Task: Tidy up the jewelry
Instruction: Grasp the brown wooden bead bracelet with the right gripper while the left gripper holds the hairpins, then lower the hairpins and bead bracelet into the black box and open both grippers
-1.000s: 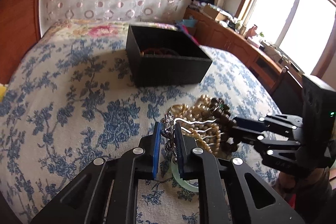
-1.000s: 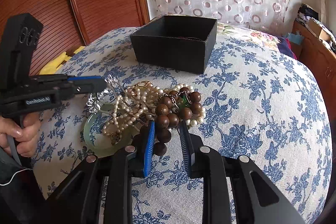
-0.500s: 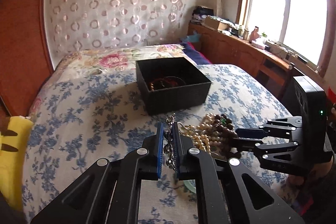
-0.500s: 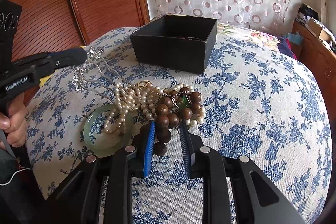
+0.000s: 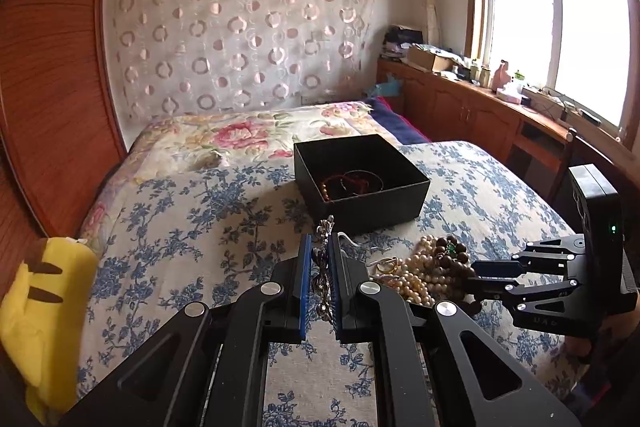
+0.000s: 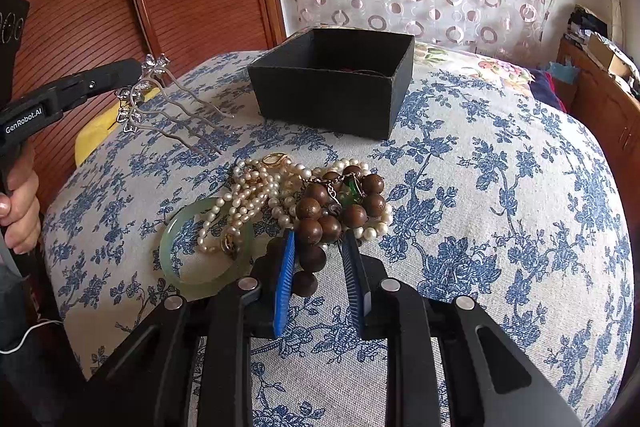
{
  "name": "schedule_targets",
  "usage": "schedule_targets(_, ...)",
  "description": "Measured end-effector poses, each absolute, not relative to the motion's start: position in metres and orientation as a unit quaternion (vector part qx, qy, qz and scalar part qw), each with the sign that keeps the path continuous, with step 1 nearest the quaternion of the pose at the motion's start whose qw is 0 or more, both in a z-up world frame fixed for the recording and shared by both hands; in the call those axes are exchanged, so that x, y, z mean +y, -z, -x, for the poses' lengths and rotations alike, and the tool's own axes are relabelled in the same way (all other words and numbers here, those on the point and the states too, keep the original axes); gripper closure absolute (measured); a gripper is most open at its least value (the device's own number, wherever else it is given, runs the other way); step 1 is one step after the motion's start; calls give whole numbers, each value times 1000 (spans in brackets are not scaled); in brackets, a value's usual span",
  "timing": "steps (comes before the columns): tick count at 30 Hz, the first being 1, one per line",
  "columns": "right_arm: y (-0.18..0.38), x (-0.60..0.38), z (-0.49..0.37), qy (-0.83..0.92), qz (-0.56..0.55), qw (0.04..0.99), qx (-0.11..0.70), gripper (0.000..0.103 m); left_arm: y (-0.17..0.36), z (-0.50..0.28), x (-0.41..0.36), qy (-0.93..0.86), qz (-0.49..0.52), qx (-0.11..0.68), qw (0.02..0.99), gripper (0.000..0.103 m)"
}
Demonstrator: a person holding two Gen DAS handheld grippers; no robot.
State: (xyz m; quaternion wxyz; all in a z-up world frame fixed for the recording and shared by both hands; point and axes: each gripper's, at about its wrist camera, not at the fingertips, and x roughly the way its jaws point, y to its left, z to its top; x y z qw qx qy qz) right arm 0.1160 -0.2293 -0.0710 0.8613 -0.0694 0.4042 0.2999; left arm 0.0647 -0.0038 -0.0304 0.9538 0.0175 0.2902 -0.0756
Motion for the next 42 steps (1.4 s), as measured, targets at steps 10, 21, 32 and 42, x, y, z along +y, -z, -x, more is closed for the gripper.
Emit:
schedule_targets(10, 71, -226, -120, -311, 71, 856, 408, 81, 31, -60, -6, 84, -15, 291, 953, 96)
schedule_targets(21, 22, -238, -117, -305, 84, 880, 354, 88, 21, -58, -7, 79, -12, 275, 958, 96)
schedule_targets(32, -39, -244, -124, -299, 106, 899, 302, 88, 12, -54, -4, 81, -5, 262, 962, 96)
schedule_targets(42, -63, -242, -129, -294, 114, 907, 279, 88, 3, -59, -6, 84, -9, 252, 964, 96)
